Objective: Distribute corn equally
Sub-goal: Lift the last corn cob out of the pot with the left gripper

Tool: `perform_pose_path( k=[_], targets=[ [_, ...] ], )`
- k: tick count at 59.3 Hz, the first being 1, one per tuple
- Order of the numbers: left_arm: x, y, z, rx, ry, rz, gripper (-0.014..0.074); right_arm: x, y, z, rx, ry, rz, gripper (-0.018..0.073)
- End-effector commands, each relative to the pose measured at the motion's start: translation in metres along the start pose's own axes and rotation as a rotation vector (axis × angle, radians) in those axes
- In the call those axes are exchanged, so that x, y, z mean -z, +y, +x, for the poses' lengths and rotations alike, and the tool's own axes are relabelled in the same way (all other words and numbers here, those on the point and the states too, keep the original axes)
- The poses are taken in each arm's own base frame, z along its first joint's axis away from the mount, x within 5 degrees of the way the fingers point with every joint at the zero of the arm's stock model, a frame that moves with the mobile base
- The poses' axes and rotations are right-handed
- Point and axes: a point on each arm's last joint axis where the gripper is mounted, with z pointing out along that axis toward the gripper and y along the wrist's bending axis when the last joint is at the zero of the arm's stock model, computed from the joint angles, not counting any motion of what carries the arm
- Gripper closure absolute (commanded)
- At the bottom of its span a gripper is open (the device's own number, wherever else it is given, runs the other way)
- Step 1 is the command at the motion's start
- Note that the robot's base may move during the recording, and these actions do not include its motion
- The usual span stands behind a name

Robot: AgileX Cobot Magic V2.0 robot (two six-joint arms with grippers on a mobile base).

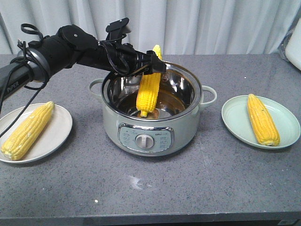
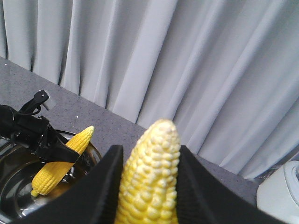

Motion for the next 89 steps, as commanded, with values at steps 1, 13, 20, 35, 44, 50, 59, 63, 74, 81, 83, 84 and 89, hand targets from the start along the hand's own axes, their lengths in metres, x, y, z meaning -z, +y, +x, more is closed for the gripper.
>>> perform_pose_path(
  k=[1,13,20,35,44,50,59,63,74,81,83,84,89],
  targets=[
    [0.001,-0.021,0.001,0.033,0.035,0.065,0.0106,0.011,-0.001,-0.003,0.001,-0.030,0.017,0.0565],
    [0.000,-0.022,0.002,0.026,0.046,0.067,0.0386,0.011,-0.001,-0.003,-0.002,-0.030,0.017,0.0565],
    [0.001,-0.022,0.004,0.026,0.062,0.075,0.0572,0.011,-0.001,-0.003,-0.002,-0.030,0.017,0.0565],
    [0.015,-0.036,-0.005,0.035,0.035,0.118,0.0605,0.011,-0.001,-0.003,-0.002,-0.030,0.017,0.0565],
    [0.043,-0.056,-0.020,-0.005,-0.023,0.132,0.0605,0.011,-0.001,-0.003,-0.002,-0.030,0.017,0.0565],
    [0.067,-0.072,-0.031,-0.040,-0.065,0.145,0.0605,0.011,-0.001,-0.003,-0.002,-0.030,0.017,0.0565],
    [0.113,-0.103,-0.046,-0.102,-0.153,0.163,0.0605,0.011,-0.001,-0.003,-0.002,-0.030,0.017,0.0565],
    [0.134,-0.114,-0.051,-0.127,-0.193,0.165,0.0605,0.011,-0.001,-0.003,-0.002,-0.030,0.017,0.0565],
    [0.202,-0.144,-0.059,-0.218,-0.306,0.145,0.0605,0.011,0.002,-0.004,-0.011,-0.041,-0.013,0.0565],
    [0.245,-0.159,-0.058,-0.301,-0.353,0.087,0.0605,0.011,0.010,-0.007,-0.037,-0.074,-0.104,0.0565],
    [0.257,-0.163,-0.056,-0.324,-0.363,0.069,0.0605,0.010,0.013,-0.008,-0.043,-0.083,-0.134,0.0565],
    [0.264,-0.166,-0.055,-0.338,-0.369,0.057,0.0605,0.009,0.014,-0.009,-0.046,-0.086,-0.148,0.0565],
    [0.290,-0.175,-0.049,-0.391,-0.388,0.009,0.0605,0.004,0.019,-0.010,-0.067,-0.099,-0.219,0.0565]
  ],
)
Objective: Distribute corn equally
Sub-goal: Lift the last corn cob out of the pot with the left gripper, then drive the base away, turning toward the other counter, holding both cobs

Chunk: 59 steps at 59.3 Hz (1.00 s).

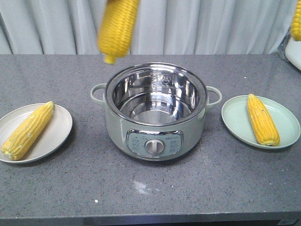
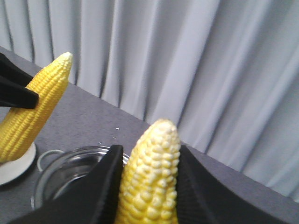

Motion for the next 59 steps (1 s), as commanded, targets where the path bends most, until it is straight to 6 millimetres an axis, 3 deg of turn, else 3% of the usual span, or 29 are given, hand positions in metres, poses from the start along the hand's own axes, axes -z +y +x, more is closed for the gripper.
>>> perform_pose_path(
  k=[1,10,20,59],
  targets=[
    [0.054,-0.029,-0.025,-0.078,-0.130,-0.043,0.0605,0.003,0.006,-0.005,-0.016,-0.046,-0.072,0.0565],
    [0.091,-0.046,-0.031,-0.119,-0.182,-0.123,0.0605,-0.010,0.008,-0.006,-0.048,-0.048,-0.146,0.0565],
    [0.110,-0.056,-0.033,-0.162,-0.205,-0.162,0.0604,-0.014,0.007,-0.005,-0.050,-0.037,-0.144,0.0565],
    [0.111,-0.059,-0.028,-0.163,-0.153,-0.141,0.0604,-0.014,0.007,-0.005,-0.050,-0.038,-0.145,0.0565]
  ],
)
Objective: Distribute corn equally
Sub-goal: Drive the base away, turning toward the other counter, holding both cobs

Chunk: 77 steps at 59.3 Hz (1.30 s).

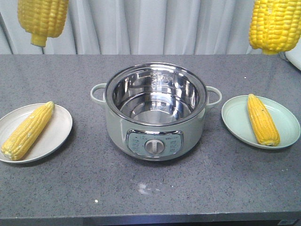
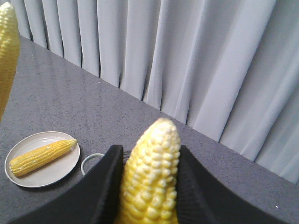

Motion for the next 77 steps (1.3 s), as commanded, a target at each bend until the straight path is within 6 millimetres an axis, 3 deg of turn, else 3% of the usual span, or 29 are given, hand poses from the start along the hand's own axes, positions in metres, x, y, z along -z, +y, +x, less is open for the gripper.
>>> perform_pose_path(
  k=[1,77],
  targets=[
    [0.0165,-0.0069,-0.0143,0.002,-0.113,-0.010,0.0604,0.0118,0.0050,-0.0047,0.014,-0.039,-0.003,0.0565],
    [0.0164,-0.0070,-0.0140,0.002,-0.110,-0.008,0.0604,0.0118,0.0050,-0.0047,0.014,-0.039,-0.003,0.0565]
  ],
)
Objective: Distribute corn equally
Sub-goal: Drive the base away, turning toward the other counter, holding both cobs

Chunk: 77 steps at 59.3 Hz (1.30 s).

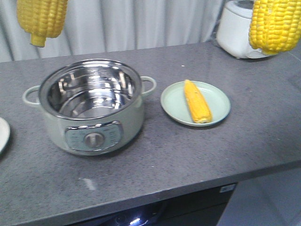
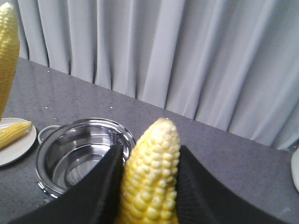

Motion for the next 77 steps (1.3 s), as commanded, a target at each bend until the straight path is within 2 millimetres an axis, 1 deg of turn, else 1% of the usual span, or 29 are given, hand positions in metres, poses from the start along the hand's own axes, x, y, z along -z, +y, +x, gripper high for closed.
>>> perform_pose_path(
  k=[1,77],
  targets=[
    [0.0165,-0.0071,-0.0142,0.003,-0.113,-0.007,0.0604,0.0118,0.0050,-0.0047,0.014,-0.039,-0.003,0.0565],
    [0.0165,-0.0071,-0.0142,0.003,-0.112,-0.007,0.0604,0.0118,0.0050,-0.0047,0.014,-0.039,-0.003,0.0565]
  ],
)
